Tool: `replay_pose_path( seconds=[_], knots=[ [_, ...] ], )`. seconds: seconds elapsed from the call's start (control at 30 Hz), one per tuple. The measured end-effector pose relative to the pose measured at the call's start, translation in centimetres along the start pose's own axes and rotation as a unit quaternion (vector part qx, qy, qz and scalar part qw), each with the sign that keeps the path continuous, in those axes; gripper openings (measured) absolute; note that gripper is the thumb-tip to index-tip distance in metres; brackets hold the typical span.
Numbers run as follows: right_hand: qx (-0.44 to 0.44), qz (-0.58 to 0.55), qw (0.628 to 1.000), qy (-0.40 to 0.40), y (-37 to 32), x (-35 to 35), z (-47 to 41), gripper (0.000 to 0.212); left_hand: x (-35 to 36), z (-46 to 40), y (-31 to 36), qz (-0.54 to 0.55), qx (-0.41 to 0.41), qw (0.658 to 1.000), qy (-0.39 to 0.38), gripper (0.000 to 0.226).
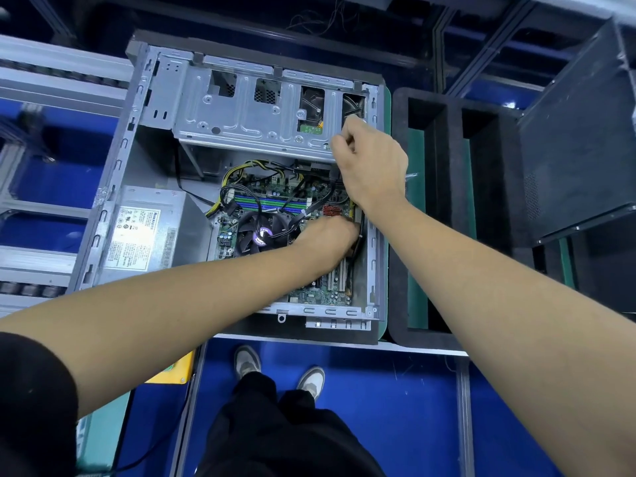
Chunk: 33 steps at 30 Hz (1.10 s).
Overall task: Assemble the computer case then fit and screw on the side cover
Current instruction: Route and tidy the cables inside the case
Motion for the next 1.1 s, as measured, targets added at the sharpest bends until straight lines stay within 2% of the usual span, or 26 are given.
replay_pose_path(
  seconds=[0.33,0.43,0.53,0.67,0.73,0.83,0.97,1.03,1.1],
  knots=[
    [-0.004,0.001,1.000,0.001,0.0,0.0,-0.1,0.024,0.3,0.1,-0.6,0.063,0.006,0.998,-0.022,0.009],
    [-0.001,-0.001,1.000,-0.003,0.1,0.1,-0.1,0.023,0.6,0.1,-0.8,0.085,-0.001,0.996,-0.028,0.018],
    [0.002,-0.007,1.000,-0.003,0.1,0.1,-0.1,0.023,0.8,-0.2,-1.6,0.179,-0.033,0.982,-0.055,0.014],
    [0.007,-0.006,1.000,-0.005,0.4,0.1,-0.1,0.024,0.9,-0.8,-2.4,0.278,-0.078,0.956,-0.050,0.017],
    [0.008,0.000,1.000,-0.005,0.4,0.1,-0.2,0.025,1.2,-0.5,-2.6,0.270,-0.086,0.958,-0.049,0.006],
    [0.012,-0.007,1.000,-0.005,0.3,0.0,-0.2,0.025,1.0,0.0,-3.4,0.252,-0.095,0.963,-0.011,0.017],
    [0.021,-0.019,1.000,-0.007,0.1,-0.1,0.0,0.022,-0.7,0.0,-5.5,0.199,-0.200,0.957,0.065,0.018],
    [0.025,-0.021,0.999,-0.009,0.0,-0.2,0.0,0.022,-1.0,0.0,-5.8,0.144,-0.199,0.967,0.073,0.024],
    [0.032,-0.026,0.999,-0.009,0.0,-0.2,-0.1,0.022,-0.9,-0.2,-5.9,0.146,-0.200,0.966,0.076,0.021]
  ],
)
Point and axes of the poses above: each hand's wrist, its own z-axis away from the middle knuckle, its own x-axis out of the palm, y = z × x, the point moved 4 cm from there along -z, towards the middle knuckle, and after that the axes turned 14 degrees about -z, right-handed, at the moved point
